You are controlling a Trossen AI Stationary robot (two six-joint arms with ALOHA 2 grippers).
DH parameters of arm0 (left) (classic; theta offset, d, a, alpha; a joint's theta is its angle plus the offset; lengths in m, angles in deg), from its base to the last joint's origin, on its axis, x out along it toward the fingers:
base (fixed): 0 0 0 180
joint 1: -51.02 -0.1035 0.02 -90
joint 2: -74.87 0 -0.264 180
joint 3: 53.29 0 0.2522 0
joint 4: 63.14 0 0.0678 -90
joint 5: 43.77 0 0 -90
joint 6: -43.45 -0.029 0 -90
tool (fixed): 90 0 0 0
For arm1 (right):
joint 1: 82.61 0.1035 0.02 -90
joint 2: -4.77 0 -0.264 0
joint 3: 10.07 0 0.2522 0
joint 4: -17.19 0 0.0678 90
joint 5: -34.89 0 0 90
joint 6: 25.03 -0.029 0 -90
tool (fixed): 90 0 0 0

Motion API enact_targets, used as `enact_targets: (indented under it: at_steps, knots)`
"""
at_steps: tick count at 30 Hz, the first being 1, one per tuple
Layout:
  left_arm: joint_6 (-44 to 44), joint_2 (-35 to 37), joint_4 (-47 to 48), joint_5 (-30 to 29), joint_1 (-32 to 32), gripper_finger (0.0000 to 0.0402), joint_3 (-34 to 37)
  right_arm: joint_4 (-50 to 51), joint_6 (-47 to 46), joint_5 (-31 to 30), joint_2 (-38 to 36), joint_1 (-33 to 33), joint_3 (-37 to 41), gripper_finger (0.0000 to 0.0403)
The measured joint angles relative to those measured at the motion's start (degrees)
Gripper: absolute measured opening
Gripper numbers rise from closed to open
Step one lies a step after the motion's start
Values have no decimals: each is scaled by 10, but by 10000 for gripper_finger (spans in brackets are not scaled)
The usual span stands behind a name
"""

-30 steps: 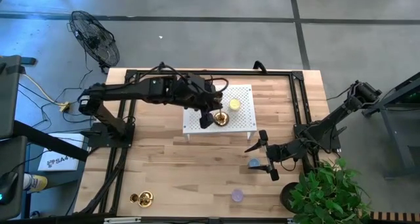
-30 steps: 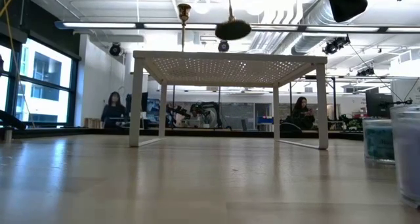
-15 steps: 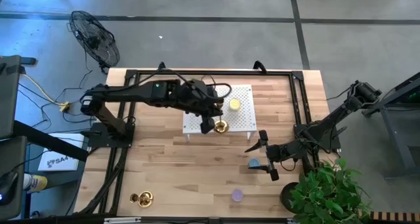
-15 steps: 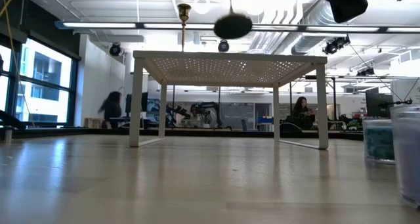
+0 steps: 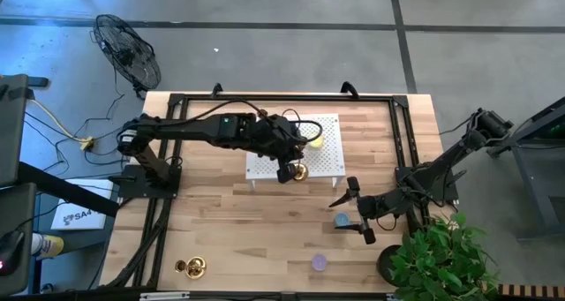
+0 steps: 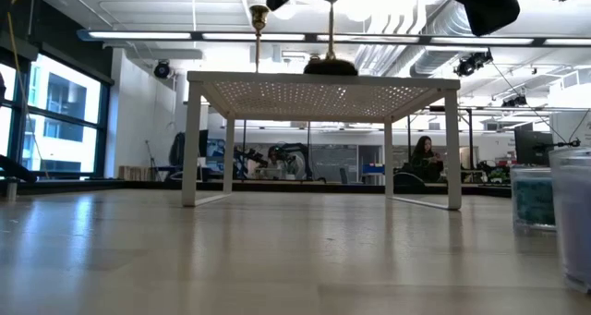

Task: Pick & Place candle stick holders
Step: Put the right yellow candle holder on the shelf

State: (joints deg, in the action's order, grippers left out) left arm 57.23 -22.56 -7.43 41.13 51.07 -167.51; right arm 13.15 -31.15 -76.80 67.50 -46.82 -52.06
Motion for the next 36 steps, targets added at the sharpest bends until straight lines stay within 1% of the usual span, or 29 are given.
enact_targets:
  at_steps: [5,14,36]
  knots:
    - [0,1,4,-6,0,8,0,0,0,0,18,0,0,291]
    - [-15,1,5,-44,0,8,1,-5,1,3,30,0,0,291]
    - [-15,-14,9,-46,-1,8,-1,-15,6,7,30,0,0,291]
